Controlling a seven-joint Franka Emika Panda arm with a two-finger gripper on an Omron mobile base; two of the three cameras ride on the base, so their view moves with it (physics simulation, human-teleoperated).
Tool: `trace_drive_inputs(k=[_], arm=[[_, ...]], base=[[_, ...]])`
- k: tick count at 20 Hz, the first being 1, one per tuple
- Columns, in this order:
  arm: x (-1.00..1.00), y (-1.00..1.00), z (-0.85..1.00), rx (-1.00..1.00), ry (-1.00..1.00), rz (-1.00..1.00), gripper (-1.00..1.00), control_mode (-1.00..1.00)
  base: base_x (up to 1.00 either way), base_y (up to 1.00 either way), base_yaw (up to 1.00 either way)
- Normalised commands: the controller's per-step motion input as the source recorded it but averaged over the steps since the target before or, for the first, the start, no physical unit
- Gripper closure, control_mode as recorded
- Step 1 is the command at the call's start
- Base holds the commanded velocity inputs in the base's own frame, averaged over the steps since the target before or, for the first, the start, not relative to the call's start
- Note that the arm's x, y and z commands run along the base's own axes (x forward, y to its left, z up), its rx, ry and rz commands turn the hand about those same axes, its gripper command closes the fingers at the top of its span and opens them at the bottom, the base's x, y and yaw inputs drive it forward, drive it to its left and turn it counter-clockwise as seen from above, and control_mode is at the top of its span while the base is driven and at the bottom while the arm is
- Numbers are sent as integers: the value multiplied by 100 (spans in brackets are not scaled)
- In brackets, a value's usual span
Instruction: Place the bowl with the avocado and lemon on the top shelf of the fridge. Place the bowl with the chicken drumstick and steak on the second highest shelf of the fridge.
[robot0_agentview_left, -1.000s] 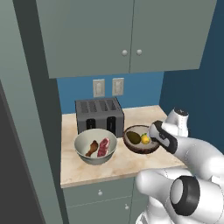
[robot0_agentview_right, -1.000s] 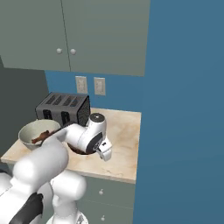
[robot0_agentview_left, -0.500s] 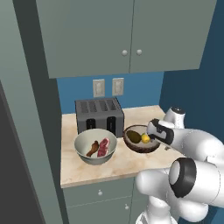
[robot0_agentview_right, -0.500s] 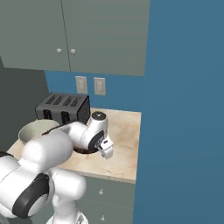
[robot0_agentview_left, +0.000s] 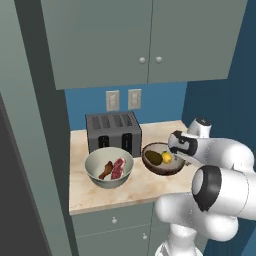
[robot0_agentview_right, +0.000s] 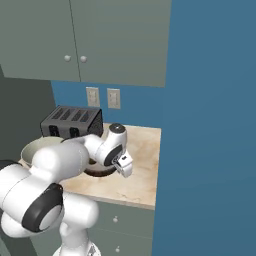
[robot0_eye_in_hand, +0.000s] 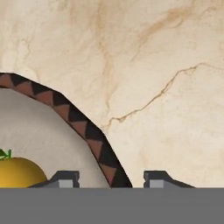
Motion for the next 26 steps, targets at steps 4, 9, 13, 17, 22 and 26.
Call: trace_drive_inputs(k=[4, 9, 13, 17, 22, 26], arm=[[0, 0, 0, 0, 0, 0, 100, -100], [-14, 0, 12, 0, -4, 0, 100, -100], [-41, 4, 80, -1, -28, 0, 100, -100], [-45, 9, 100, -1, -33, 0, 100, -100], [-66, 10, 100, 0, -33, 0, 100, -100], [-84, 27, 100, 0, -21, 0, 100, -100]], base=[[0, 0, 0], [0, 0, 0], [0, 0, 0], [0, 0, 0], [0, 0, 0], [0, 0, 0]])
